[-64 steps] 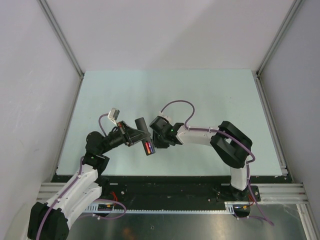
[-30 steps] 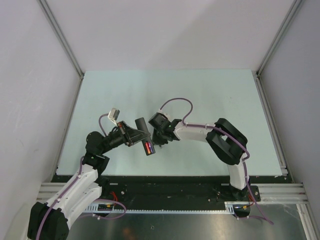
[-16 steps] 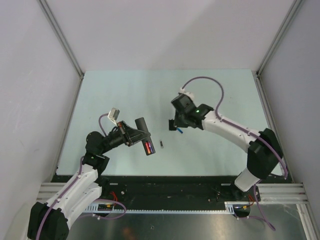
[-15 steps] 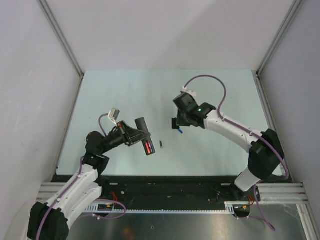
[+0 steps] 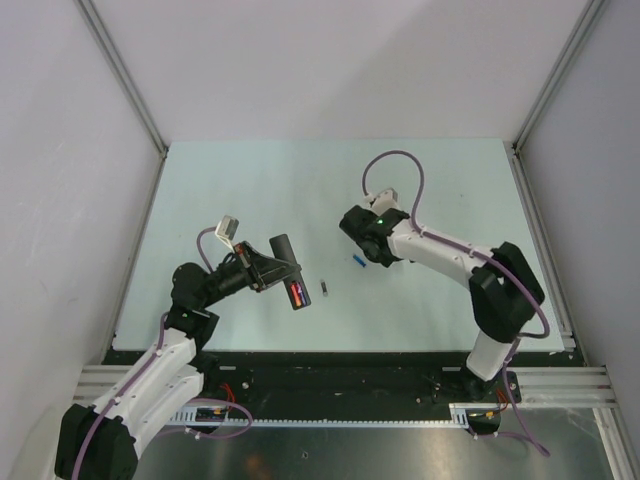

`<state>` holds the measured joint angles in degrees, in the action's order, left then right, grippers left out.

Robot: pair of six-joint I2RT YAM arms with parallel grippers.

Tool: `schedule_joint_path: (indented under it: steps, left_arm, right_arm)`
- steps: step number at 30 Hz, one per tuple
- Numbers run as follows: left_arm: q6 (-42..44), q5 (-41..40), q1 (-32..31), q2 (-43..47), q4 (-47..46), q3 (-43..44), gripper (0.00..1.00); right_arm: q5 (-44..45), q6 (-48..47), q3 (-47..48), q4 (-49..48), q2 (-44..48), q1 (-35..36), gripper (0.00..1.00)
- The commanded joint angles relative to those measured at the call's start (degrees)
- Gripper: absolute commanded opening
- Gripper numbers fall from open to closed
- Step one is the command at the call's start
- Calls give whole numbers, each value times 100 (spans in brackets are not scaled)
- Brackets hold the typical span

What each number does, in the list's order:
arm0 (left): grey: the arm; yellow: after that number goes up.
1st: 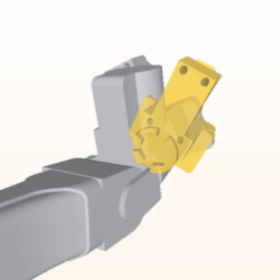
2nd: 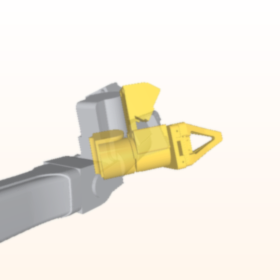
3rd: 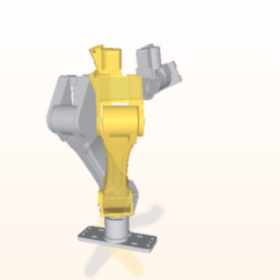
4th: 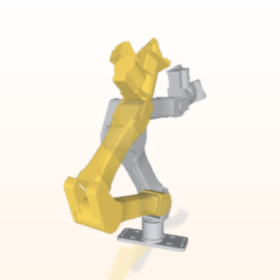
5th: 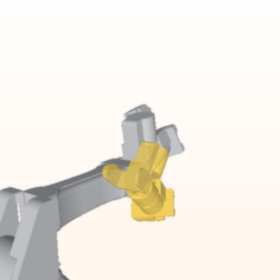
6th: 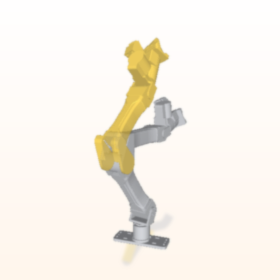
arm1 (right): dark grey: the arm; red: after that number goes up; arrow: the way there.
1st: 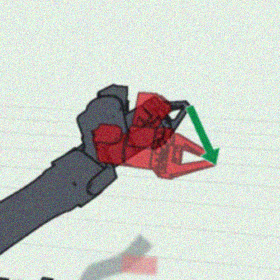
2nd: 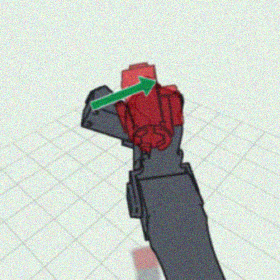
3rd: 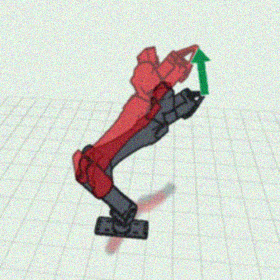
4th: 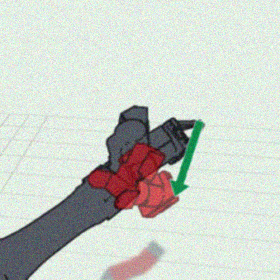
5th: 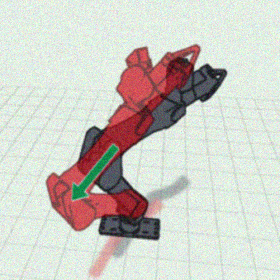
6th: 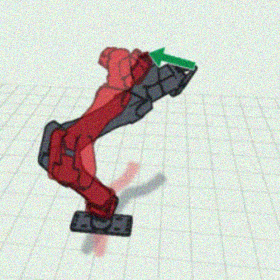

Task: Load the batteries into the remote control
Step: Adjust the battery cover at the center of the board.

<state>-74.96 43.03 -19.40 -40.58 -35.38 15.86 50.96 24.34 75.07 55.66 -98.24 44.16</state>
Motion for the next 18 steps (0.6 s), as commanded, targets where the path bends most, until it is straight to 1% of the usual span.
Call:
schedule_joint_path:
  steps: [1, 3, 5, 6, 8, 9, 10, 11, 12, 14, 18]
  left_arm:
    - [69, -92, -64, 41, -145, 93, 0]
    - [78, -101, -73, 50, -145, 67, 0]
    - [78, -110, -82, 67, -145, 32, 0]
    - [69, -110, -90, 59, -145, 23, 0]
    - [60, -110, -90, 103, -145, -4, 0]
    - [52, -110, -117, 103, -145, -12, 0]
    - [52, -101, -126, 129, -145, -12, 0]
    - [43, -75, -134, 138, -145, -12, 0]
    - [43, -66, -161, 147, -145, -12, 0]
    - [43, -40, -169, 164, -145, -30, 0]
    - [34, -13, -196, 208, -145, -56, 0]
  right_arm:
    - [1565, 36, 359, 726, -538, 171, 0]
    - [1908, 219, 473, 1050, -784, 242, 0]
    - [2232, 308, 552, 1271, -1301, 356, 0]
    - [2373, 491, 640, 1559, -1521, 400, 0]
    - [2584, 738, 754, 1824, -2083, 461, 0]
    - [2647, 1009, 825, 2252, -2260, 453, 0]
    - [2656, 1499, 1017, 2465, -2427, 444, 0]
    - [2621, 1721, 1106, 2641, -2776, 418, 0]
    - [2638, 1950, 1185, 3061, -2928, 392, 0]
    - [2586, 2163, 1300, 3109, -3157, 391, 0]
    - [2384, 2251, 1291, 3100, -3027, 427, 0]
